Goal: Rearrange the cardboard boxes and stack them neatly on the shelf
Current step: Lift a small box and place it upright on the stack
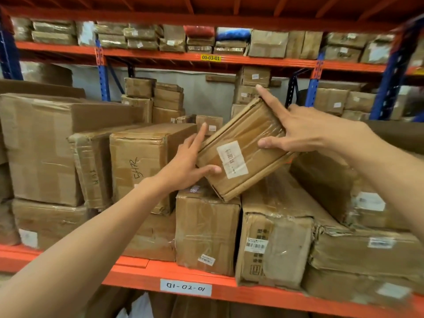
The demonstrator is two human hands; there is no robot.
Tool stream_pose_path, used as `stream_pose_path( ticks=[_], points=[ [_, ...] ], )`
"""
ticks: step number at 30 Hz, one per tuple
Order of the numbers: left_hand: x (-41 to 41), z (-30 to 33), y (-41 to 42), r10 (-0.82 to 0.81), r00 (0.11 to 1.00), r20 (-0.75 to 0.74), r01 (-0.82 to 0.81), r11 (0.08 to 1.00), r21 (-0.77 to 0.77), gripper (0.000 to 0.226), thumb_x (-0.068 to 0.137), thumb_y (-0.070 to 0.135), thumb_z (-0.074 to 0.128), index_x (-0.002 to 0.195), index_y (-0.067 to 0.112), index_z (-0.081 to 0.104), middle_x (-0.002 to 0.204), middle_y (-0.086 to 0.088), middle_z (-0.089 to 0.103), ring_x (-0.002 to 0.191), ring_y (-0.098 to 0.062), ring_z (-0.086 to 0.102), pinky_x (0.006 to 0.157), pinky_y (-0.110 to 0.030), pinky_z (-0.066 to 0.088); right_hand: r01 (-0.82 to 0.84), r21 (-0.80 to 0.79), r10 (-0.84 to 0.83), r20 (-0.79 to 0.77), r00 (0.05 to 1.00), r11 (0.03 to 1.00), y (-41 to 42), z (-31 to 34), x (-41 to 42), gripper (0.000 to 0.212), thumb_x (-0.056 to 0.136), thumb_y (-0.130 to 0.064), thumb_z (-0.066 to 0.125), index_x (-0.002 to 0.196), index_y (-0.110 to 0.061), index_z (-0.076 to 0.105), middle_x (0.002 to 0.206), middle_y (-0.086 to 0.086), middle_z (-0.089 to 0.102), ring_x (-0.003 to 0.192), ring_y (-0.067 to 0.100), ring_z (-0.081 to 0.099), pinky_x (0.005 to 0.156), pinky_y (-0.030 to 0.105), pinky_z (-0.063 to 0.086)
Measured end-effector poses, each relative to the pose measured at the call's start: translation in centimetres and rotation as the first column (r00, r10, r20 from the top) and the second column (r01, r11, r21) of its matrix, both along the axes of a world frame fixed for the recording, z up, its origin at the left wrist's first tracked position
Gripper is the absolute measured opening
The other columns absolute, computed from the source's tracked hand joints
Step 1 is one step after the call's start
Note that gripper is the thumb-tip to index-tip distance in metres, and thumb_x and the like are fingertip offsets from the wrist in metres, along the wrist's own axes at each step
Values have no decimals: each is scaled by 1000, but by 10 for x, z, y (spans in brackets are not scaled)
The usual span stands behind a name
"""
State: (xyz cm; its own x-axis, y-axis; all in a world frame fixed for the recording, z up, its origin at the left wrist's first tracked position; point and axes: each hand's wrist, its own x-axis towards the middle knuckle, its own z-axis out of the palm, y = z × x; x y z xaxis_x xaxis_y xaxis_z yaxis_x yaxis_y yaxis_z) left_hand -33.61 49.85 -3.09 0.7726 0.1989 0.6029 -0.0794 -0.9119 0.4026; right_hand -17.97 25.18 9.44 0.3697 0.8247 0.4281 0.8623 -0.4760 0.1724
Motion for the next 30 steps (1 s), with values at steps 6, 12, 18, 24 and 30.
stream_pose_path(
  ticks=[6, 12, 18, 24, 30],
  points=[
    [35, -1, -24, -83, 966, 243, 177, 901, -397, 111, 57, 56, 94, 145, 63, 26, 160, 1, 26, 142, -15, 34, 117, -35, 32, 12, 96, 19, -313, 950, 995, -40, -25, 4, 121, 54, -88, 75, 134, -78, -15, 131, 10, 58, 108, 33, 60, 98, 52, 46],
    [43, -3, -28, -215, 967, 136, 252, 888, -385, 99, 53, 48, 99, 132, 60, 41, 135, 21, 48, 119, -3, 54, 96, -26, 50, 130, 118, -78, -369, 926, 985, -57, -59, 6, 118, 54, -80, 82, 156, -54, 27, 152, 1, 53, 134, 28, 48, 103, 42, 45],
    [40, 19, -43, -144, 990, 8, 140, 948, -286, 89, 57, 54, 94, 128, 43, 43, 121, 17, 55, 109, -4, 57, 91, -28, 50, 177, 467, 90, -495, 864, 867, -55, -81, -11, 91, 57, -80, 76, 138, -40, 64, 145, 3, 61, 139, 25, 48, 110, 41, 41],
    [43, 112, -75, -136, 988, -78, 146, 977, 153, 71, 67, 44, 90, 121, 35, 46, 104, 19, 60, 93, 6, 62, 81, -20, 49, 353, 797, 430, -573, 698, 490, -55, -115, -8, 76, 56, -74, 86, 122, -39, 75, 123, -7, 74, 119, 11, 64, 102, 46, 53],
    [83, 157, -130, -24, 965, -261, 168, 822, 545, 84, 67, 45, 90, 133, 35, 40, 113, 6, 56, 104, -22, 57, 93, -47, 50, 576, 801, 679, -516, 522, 166, -51, -163, -11, 64, 61, -59, 91, 120, -41, 75, 111, -12, 78, 99, 8, 74, 76, 46, 64]
  ],
)
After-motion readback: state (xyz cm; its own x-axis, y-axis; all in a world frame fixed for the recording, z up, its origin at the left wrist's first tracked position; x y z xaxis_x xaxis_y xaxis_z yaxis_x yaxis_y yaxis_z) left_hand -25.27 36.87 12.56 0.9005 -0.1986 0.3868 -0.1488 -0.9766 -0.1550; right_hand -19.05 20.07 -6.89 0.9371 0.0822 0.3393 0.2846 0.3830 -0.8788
